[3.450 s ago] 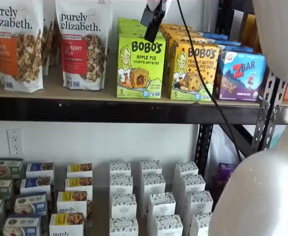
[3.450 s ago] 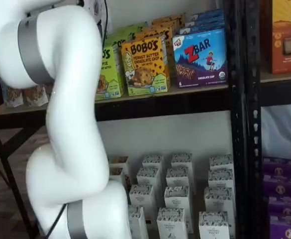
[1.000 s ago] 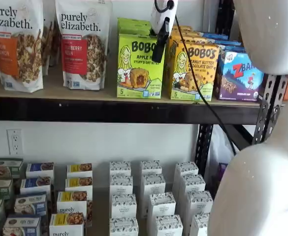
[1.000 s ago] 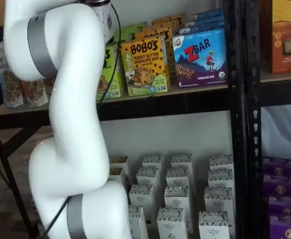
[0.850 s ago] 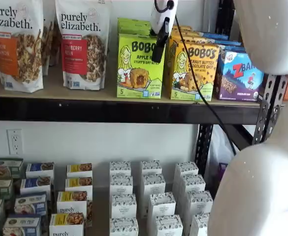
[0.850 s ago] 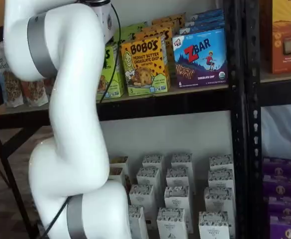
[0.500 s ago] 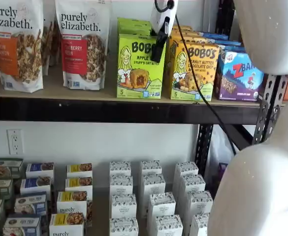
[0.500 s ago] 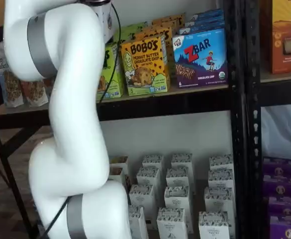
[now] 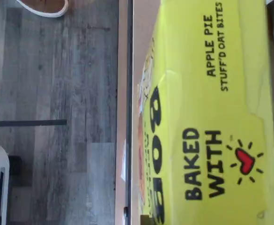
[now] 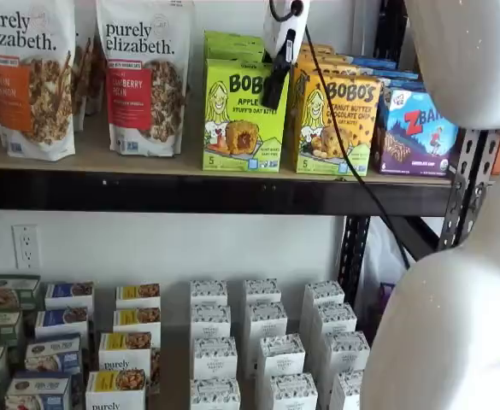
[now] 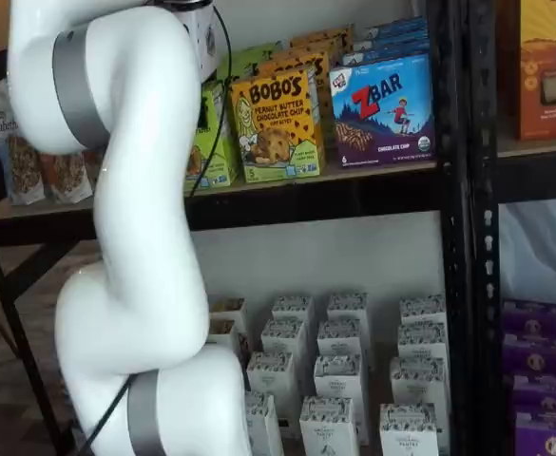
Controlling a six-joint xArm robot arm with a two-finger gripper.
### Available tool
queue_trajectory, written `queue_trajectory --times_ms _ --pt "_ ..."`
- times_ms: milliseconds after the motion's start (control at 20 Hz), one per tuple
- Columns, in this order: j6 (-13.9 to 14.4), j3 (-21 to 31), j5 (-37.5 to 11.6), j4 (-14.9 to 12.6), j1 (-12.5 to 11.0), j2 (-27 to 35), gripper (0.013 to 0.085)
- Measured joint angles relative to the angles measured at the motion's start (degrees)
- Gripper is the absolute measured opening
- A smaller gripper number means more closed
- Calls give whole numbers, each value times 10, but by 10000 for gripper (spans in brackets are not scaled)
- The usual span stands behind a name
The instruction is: Pick the green box on the top shelf, the fourth from the left
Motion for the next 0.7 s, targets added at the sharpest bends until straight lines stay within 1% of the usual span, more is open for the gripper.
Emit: queue_trajectory --times_ms 700 --pt "0 9 -11 1 0 -5 490"
